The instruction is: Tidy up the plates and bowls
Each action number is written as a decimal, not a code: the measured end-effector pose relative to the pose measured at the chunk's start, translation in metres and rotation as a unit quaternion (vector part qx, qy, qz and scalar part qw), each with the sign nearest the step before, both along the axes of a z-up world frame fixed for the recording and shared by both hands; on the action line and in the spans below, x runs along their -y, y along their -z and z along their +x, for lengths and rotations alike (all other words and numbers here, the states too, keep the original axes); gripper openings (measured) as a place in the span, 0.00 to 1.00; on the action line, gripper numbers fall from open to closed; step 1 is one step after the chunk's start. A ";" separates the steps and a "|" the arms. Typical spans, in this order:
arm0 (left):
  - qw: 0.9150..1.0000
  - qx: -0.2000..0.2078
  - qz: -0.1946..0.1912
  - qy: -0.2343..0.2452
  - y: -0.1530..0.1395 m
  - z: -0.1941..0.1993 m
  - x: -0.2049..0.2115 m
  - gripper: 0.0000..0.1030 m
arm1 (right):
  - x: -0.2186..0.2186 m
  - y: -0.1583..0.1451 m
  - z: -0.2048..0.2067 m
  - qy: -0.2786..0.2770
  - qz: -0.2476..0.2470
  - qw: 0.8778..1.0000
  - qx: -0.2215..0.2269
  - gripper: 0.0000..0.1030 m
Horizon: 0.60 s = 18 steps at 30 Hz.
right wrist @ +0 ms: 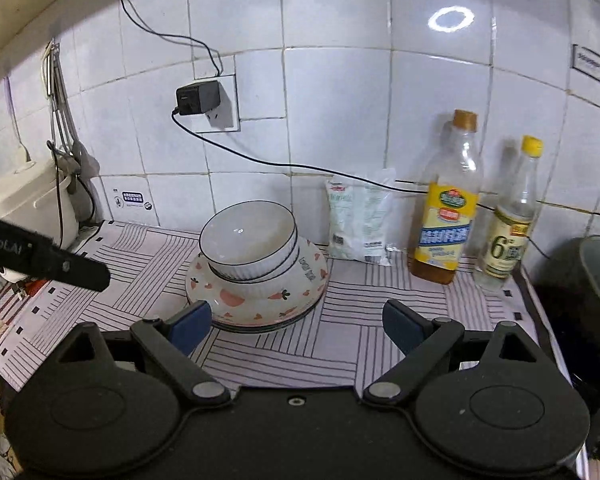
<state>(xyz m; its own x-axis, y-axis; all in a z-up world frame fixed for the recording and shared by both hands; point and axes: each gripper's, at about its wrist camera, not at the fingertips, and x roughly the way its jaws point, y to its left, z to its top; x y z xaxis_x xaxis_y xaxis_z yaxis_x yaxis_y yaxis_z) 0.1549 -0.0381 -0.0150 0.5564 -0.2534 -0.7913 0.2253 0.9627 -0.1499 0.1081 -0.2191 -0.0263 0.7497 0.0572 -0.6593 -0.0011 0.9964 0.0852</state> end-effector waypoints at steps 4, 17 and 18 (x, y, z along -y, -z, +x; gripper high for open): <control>1.000 0.005 0.001 -0.002 -0.003 -0.017 -0.004 0.63 | -0.003 -0.012 -0.018 0.009 -0.003 1.000 -0.006 0.92; 0.999 0.029 0.041 -0.005 -0.013 -0.064 -0.009 0.92 | -0.016 -0.039 -0.069 0.054 -0.020 0.998 -0.025 0.98; 0.999 0.033 0.043 -0.006 -0.014 -0.067 -0.009 0.93 | -0.017 -0.040 -0.072 0.061 -0.024 0.997 -0.030 0.98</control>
